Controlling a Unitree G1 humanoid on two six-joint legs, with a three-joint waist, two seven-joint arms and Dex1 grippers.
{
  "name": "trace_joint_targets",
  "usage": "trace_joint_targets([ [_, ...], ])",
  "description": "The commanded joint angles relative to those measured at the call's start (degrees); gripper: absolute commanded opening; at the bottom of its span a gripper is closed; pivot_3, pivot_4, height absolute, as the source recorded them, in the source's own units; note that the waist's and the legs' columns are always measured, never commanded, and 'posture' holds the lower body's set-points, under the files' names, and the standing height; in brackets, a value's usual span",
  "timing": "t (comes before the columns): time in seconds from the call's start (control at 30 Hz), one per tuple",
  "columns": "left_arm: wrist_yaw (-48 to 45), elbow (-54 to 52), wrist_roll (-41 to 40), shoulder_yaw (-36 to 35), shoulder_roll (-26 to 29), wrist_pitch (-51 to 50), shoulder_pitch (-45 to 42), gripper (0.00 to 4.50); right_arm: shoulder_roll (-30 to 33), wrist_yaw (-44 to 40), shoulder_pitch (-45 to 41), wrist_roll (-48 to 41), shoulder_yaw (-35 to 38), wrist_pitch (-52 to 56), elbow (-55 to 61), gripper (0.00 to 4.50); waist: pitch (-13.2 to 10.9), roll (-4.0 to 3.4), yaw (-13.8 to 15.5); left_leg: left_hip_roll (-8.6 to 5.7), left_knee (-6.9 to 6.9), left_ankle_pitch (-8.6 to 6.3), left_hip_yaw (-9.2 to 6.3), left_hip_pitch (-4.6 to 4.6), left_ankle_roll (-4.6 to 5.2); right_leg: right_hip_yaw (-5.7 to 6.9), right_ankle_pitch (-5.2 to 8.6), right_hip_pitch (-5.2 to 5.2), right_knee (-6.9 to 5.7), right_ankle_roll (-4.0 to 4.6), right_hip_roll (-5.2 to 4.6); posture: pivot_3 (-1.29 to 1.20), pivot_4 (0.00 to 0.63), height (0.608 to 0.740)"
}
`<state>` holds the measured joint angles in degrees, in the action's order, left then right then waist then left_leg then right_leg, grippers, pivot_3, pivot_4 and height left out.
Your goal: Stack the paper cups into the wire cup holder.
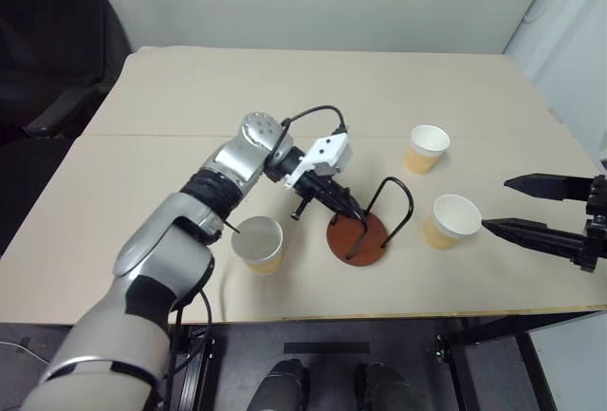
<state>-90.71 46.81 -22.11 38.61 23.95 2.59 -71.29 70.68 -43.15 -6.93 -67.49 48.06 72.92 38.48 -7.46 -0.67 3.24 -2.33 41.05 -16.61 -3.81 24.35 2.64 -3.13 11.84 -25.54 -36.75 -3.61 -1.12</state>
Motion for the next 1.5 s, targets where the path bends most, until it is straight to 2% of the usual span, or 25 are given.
trace_joint_targets([
  [0.03,-1.79,0.66,0.58,-2.7,-0.93,1.52,-2.04,0.83,0.75,1.14,-0.4,-1.11,1.87,-0.5,0.46,3.78,0.0,0.0,-0.02,0.0,0.0,0.0,0.01,0.0,0.0,0.0,0.0,0.0,0.0,0.0,0.0,0.0,0.15,0.74],
  [0.27,-1.79,2.4,2.82,-5.54,-1.89,4.24,-2.35,3.31,0.56,1.93,-0.07,-1.03,1.21,-1.15,0.22,3.78,0.0,0.0,-0.01,-0.01,0.01,0.0,0.01,0.0,0.01,0.0,0.02,0.0,-0.02,-0.03,0.0,0.0,0.15,0.74],
  [0.83,-1.78,5.94,8.98,-11.96,-2.02,8.07,-3.64,3.31,0.53,2.28,-1.36,0.73,-4.76,-5.56,-1.73,3.78,0.0,0.0,0.02,-0.01,0.02,-0.02,0.02,0.0,0.03,-0.01,0.04,0.0,-0.03,-0.06,0.0,0.0,0.15,0.74],
  [1.3,-1.79,3.59,7.82,-7.95,4.13,8.69,-3.07,3.31,0.29,3.47,-3.34,0.11,-9.44,-7.4,-1.96,3.78,0.0,0.0,-0.02,0.0,0.03,-0.02,0.02,0.0,0.04,-0.01,0.04,-0.02,-0.03,-0.06,0.01,0.0,0.15,0.74],
  [1.5,-1.79,4.81,8.34,-10.06,4.4,8.23,-3.81,3.31,0.78,3.99,-6.23,2.25,-12.91,-9.71,-3.78,3.78,0.0,0.0,-0.07,0.0,0.04,-0.02,0.02,0.0,0.04,-0.01,0.04,-0.01,-0.04,-0.06,0.0,0.0,0.15,0.74],
])
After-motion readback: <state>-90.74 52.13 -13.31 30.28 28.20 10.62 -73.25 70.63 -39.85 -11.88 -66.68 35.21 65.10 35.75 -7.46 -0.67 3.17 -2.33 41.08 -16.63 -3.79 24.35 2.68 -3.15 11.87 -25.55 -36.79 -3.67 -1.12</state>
